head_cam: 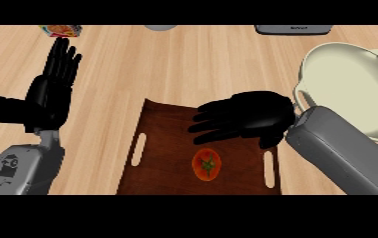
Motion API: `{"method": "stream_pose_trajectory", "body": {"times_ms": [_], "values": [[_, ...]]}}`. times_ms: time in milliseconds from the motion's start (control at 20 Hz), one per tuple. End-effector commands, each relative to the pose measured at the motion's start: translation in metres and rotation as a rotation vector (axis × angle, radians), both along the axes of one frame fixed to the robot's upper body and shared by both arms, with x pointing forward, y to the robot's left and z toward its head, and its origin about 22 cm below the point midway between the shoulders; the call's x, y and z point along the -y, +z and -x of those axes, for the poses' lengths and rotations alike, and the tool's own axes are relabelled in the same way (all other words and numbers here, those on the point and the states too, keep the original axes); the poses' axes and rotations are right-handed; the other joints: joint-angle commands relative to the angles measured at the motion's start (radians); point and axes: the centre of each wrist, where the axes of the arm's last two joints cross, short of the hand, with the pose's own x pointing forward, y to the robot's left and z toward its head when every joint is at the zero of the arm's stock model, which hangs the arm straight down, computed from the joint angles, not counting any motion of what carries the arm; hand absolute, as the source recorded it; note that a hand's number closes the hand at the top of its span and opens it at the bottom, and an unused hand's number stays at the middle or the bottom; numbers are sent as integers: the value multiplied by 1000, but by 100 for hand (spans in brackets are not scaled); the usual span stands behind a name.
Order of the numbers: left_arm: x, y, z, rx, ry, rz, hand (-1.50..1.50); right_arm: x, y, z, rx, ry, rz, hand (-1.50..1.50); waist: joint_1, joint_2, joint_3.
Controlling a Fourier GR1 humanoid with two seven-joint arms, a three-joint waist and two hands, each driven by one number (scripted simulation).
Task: Pick the tomato from the tray and place it in the pot
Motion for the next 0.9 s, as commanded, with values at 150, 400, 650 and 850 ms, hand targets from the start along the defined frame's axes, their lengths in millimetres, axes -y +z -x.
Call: {"method": "stream_pose_trajectory", "body": {"times_ms": [150, 400, 650, 850], "values": [[-12, -9, 8, -10, -10, -2, 0, -27, -47, 6, -33, 14, 106, -150, 4, 2, 0], [22, 3, -9, -2, -9, -4, 0, -16, -44, 6, -13, 40, 65, -150, -6, 1, 0], [-9, 2, -5, -1, -17, -5, 0, -43, -49, 9, -30, 64, 12, -150, -1, 0, 0], [-1, 2, -14, -16, 8, 1, 0, -39, -59, 27, 18, 16, 34, -150, -6, 0, 0]]}}
